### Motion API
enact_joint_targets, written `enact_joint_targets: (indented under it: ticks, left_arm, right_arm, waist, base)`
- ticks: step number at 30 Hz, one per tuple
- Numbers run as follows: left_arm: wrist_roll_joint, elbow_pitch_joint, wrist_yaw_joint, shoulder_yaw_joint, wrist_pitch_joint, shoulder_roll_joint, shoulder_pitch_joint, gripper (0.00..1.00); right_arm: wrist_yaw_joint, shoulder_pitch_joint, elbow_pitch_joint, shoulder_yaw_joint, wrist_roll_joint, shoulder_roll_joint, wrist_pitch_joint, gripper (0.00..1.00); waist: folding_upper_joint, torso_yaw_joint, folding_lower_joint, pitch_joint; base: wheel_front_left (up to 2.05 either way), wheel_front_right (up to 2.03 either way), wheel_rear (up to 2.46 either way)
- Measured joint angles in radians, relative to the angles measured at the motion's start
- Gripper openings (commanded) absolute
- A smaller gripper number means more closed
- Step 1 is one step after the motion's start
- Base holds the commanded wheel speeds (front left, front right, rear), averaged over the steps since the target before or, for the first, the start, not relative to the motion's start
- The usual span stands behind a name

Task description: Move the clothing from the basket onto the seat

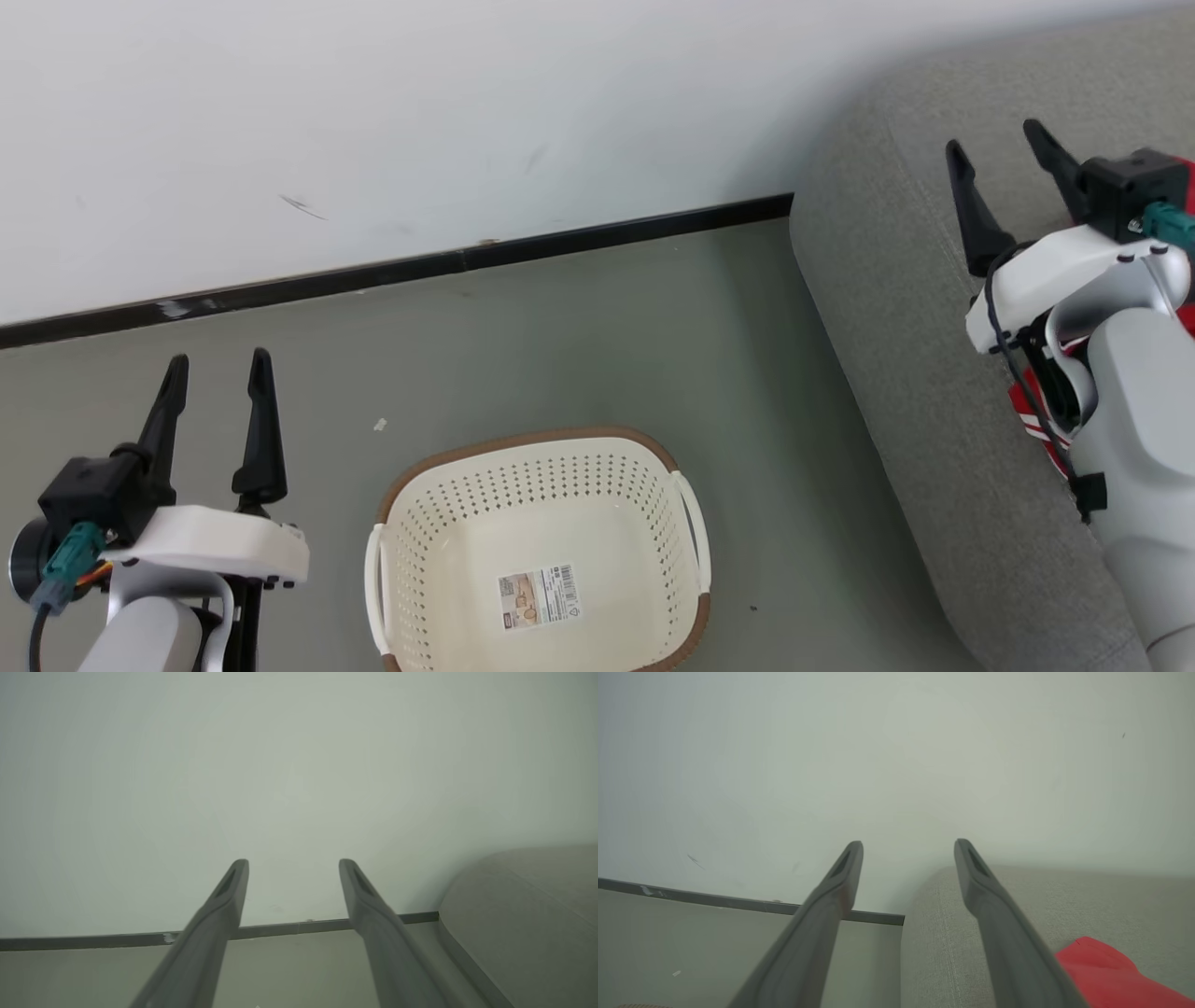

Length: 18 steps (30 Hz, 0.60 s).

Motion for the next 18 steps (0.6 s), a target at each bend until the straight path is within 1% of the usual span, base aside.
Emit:
enact_joint_targets:
  ticks: [8, 12, 18]
  left_arm:
    - [0.001, 0.021, 0.024, 0.018, -0.007, -0.016, 0.042, 1.00]
    - [0.006, 0.023, 0.038, 0.019, -0.007, -0.034, 0.065, 1.00]
    - [0.011, 0.038, 0.041, 0.025, -0.008, -0.049, 0.094, 1.00]
  right_arm:
    - [0.000, 0.079, -0.044, 0.001, 0.017, 0.027, 0.000, 1.00]
    - [0.000, 0.142, -0.073, 0.000, 0.034, 0.058, 0.000, 1.00]
    - [0.000, 0.237, -0.118, 0.006, 0.041, 0.080, -0.003, 1.00]
  waist:
    - [0.0000, 0.040, 0.0000, -0.039]
    - [0.0000, 0.058, 0.0000, -0.062]
    - [0.0000, 0.082, 0.0000, -0.093]
  base:
    - [0.00, 0.00, 0.00]
    - [0.00, 0.00, 0.00]
    - [0.00, 0.00, 0.00]
